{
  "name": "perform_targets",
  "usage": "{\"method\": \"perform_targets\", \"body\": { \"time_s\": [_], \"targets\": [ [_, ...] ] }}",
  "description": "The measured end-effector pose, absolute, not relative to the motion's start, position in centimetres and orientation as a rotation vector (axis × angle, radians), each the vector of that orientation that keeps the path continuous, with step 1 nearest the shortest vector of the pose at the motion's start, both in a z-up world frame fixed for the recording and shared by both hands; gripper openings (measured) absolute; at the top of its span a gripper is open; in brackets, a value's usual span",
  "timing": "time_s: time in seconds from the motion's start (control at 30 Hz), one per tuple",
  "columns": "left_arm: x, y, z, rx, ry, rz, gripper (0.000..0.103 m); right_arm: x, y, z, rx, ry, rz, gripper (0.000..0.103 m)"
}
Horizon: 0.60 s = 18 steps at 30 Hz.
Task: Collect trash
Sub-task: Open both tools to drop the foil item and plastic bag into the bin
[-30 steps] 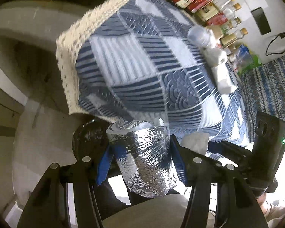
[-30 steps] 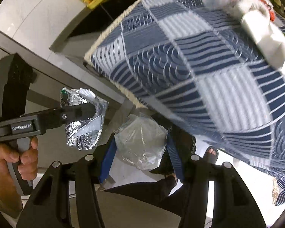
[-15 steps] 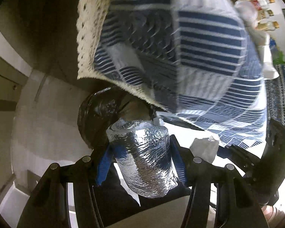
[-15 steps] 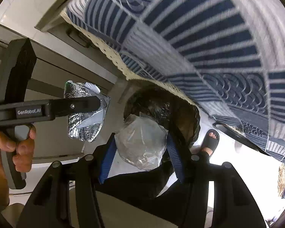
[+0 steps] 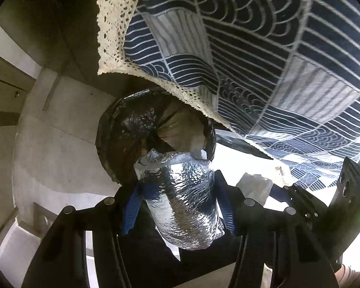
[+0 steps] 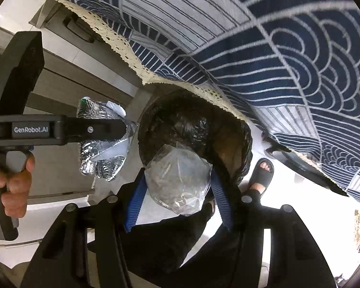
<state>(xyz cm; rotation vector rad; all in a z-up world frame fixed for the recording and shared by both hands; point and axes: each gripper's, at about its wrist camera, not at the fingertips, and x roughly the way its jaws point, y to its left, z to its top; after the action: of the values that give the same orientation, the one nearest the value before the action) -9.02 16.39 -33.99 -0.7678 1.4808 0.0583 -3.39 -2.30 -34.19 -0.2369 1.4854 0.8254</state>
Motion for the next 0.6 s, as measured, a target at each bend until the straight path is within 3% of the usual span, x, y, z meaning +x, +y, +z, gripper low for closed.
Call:
{"method": "perform_targets", "body": {
  "time_s": [0.4, 0.47, 0.6],
  "targets": [
    [-8.3, 16.2, -34.1, -0.761, 1.508, 0.074, 0.057, -2.7, -2.5, -33.6, -0.217, 1.49, 0.829, 0.056],
    [-8.3, 16.3, -34.3, -0.766, 1.528, 0.089, 0.066, -2.6, -2.4, -33.3, -0.215, 1.493, 0.836, 0.066],
    [-8.3, 16.4, -34.6, -0.777, 1.543, 0.1, 0.066, -2.5, -2.5, -32.9, -0.206, 1.494, 0.836, 0.072]
  ]
}}
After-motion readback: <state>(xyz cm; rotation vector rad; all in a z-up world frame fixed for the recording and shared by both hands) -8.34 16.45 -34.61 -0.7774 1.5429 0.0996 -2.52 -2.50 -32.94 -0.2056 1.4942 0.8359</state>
